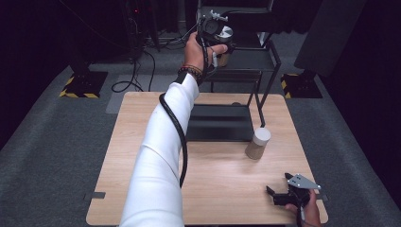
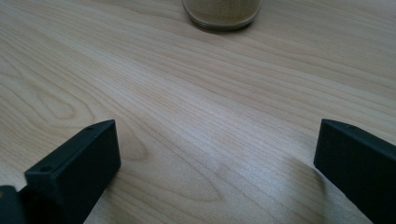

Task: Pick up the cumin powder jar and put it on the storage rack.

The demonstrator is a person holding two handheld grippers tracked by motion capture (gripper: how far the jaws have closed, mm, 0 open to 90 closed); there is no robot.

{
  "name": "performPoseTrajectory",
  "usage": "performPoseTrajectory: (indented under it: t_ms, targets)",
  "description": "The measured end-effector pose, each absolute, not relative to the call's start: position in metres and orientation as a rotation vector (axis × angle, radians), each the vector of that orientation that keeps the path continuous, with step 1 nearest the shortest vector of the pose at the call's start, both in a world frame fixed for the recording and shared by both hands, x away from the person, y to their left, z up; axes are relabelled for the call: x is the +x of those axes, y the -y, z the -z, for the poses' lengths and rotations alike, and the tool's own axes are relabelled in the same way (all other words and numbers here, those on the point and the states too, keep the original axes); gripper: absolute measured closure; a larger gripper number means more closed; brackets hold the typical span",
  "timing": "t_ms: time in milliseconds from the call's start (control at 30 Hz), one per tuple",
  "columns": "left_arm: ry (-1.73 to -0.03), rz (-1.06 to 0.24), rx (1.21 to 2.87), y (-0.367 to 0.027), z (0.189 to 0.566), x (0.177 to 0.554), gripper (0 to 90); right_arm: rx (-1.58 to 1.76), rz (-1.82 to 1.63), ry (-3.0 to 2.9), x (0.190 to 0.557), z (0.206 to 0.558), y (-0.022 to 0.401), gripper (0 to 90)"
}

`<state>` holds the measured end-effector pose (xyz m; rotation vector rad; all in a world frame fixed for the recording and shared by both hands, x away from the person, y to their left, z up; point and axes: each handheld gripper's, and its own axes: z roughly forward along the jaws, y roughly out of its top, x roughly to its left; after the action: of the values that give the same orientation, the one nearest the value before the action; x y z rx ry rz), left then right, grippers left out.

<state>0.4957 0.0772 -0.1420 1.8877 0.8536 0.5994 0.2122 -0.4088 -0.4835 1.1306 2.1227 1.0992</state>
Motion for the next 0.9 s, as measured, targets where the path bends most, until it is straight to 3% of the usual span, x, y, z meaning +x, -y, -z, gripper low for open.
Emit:
performPoseTrajectory:
  t_ms: [500,733,900]
  targets:
    - [-0.860,-0.573,1.842,-0.080,0.156,0.503,31.2,1.133,-1.099,-2.122,0.212,0.483,0.409,0.0]
    - [-0.895,-0.651,1.791,-0.077,0.155,0.488,9.3,1.137,-1.102,-2.125,0.213,0.483,0.409,0.0]
    - [-0.893,-0.665,1.791,-0.077,0.152,0.477,2.8,1.135,-1.102,-2.125,0.213,0.483,0.409,0.0]
